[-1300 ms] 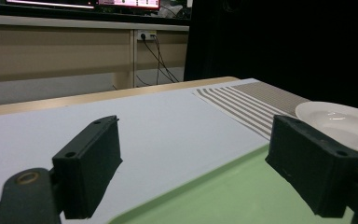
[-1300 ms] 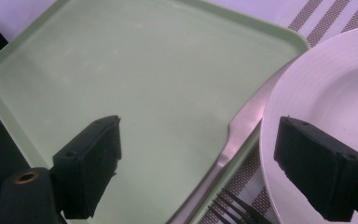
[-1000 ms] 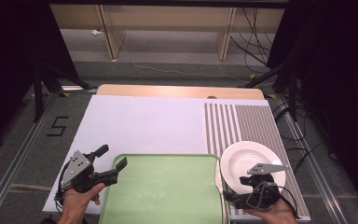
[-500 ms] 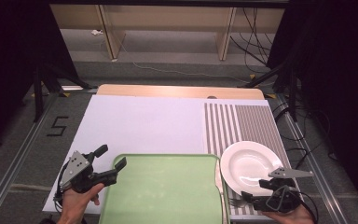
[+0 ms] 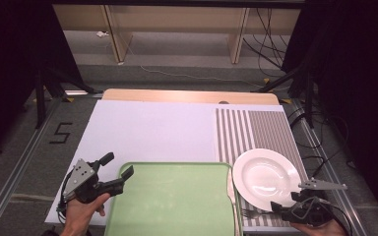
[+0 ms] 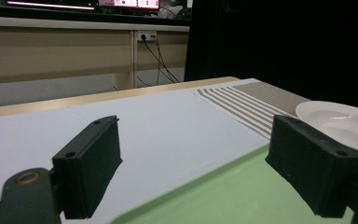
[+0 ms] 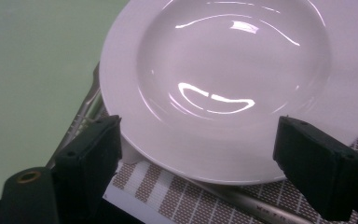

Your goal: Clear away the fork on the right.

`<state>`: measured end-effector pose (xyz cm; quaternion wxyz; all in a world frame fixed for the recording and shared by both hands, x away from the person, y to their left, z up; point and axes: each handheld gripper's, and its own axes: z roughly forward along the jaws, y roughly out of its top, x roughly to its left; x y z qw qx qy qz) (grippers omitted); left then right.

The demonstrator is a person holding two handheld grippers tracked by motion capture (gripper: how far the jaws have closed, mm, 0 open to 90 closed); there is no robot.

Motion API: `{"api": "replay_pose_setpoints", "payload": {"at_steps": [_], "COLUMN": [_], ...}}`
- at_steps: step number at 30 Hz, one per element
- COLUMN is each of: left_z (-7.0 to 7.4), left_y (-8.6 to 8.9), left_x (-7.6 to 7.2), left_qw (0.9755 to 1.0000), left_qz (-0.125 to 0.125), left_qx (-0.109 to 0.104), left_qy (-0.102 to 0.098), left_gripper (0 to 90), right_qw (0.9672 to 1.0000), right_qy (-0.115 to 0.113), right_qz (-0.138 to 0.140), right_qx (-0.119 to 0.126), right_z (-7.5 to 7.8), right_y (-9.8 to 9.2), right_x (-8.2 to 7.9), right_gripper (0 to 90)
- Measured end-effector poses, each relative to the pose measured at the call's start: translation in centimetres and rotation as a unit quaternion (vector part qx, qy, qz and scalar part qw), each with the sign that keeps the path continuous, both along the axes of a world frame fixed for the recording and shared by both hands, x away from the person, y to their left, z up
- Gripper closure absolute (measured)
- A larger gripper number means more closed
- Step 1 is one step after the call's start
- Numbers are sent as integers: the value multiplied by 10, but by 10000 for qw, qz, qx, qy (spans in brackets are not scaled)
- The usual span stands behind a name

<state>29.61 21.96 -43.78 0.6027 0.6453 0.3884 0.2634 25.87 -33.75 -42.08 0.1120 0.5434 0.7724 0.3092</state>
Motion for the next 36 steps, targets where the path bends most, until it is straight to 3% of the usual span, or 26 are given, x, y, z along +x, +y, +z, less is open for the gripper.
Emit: {"api": "replay_pose_setpoints", "payload": {"at_steps": [2, 3, 6, 8, 9, 13, 14, 15, 16, 17, 19, 20, 21, 22, 24, 25, 26, 27, 29, 31, 32, 33, 35, 36], "left_z": [0, 0, 0, 0, 0, 0, 1, 1, 1, 1, 0, 0, 0, 0, 0, 0, 0, 0, 0, 0, 1, 1, 0, 0], "left_y": [0, 0, 0, 0, 0, 0, 0, 0, 0, 0, 0, 0, 0, 0, 0, 0, 0, 0, 0, 0, 0, 0, 0, 0], "left_x": [0, 0, 0, 0, 0, 0, 0, -1, 0, 0, 0, 0, 0, 0, 0, 0, 0, 0, 0, 0, 0, 0, 0, 0], "left_qw": [10000, 10000, 10000, 10000, 10000, 10000, 10000, 10000, 10000, 10000, 10000, 10000, 10000, 10000, 10000, 10000, 10000, 10000, 10000, 10000, 10000, 10000, 10000, 10000], "left_qz": [-4, -5, -6, -2, -1, 4, 8, 10, 4, 6, -5, -6, -6, -3, -5, -7, -9, -9, -7, -7, -6, 5, -8, -8], "left_qx": [4, 5, 5, 6, 5, 2, -2, -3, 2, 4, 2, -1, -2, 3, 2, 1, 4, -1, -1, -4, -10, -9, -5, 3], "left_qy": [-3, -5, -7, -7, -9, -11, -9, -9, -12, -9, -9, -9, -13, -16, -13, -12, -12, -13, -12, -10, -10, -10, -10, -9], "left_gripper": [163, 163, 163, 163, 163, 163, 163, 163, 163, 164, 163, 163, 163, 163, 163, 163, 163, 163, 163, 163, 163, 163, 163, 163], "right_qw": [10000, 9998, 9996, 9990, 9992, 9989, 9967, 9958, 9982, 9984, 9980, 9962, 9971, 9971, 9967, 9969, 9979, 9975, 9954, 9959, 9949, 9966, 9971, 9952], "right_qy": [-50, 124, 144, 234, 164, 272, 514, 622, 367, 352, 404, 698, 606, 642, 680, 697, 556, 582, 716, 658, 864, 723, 677, 725], "right_qz": [8, -160, -210, -360, -346, -340, -596, -660, -446, -402, -471, -376, -298, -324, -289, -274, -145, -51, -313, -237, -248, -147, -137, -310], "right_qx": [-43, 40, -137, -104, -107, -154, -173, -132, -151, -183, -106, -357, -348, -248, -332, -260, -299, -396, -563, -572, -456, -376, -332, -581], "right_z": [-2, -1, -3, -4, -5, -7, -6, -5, -9, -10, -11, -7, -10, -11, -13, -14, -18, -19, -19, -21, -20, -23, -24, -22], "right_y": [-4, -3, -10, -11, -12, -17, -14, -13, -18, -19, -18, -20, -21, -20, -20, -19, -21, -22, -18, -19, -18, -19, -20, -18], "right_x": [2, 0, 1, 0, 1, 1, -1, -1, 1, 1, 1, 1, 2, 2, 3, 3, 4, 5, 3, 4, 3, 4, 4, 4], "right_gripper": [165, 165, 165, 166, 166, 166, 166, 166, 166, 166, 166, 167, 167, 167, 169, 169, 170, 170, 168, 177, 177, 177, 177, 177]}}
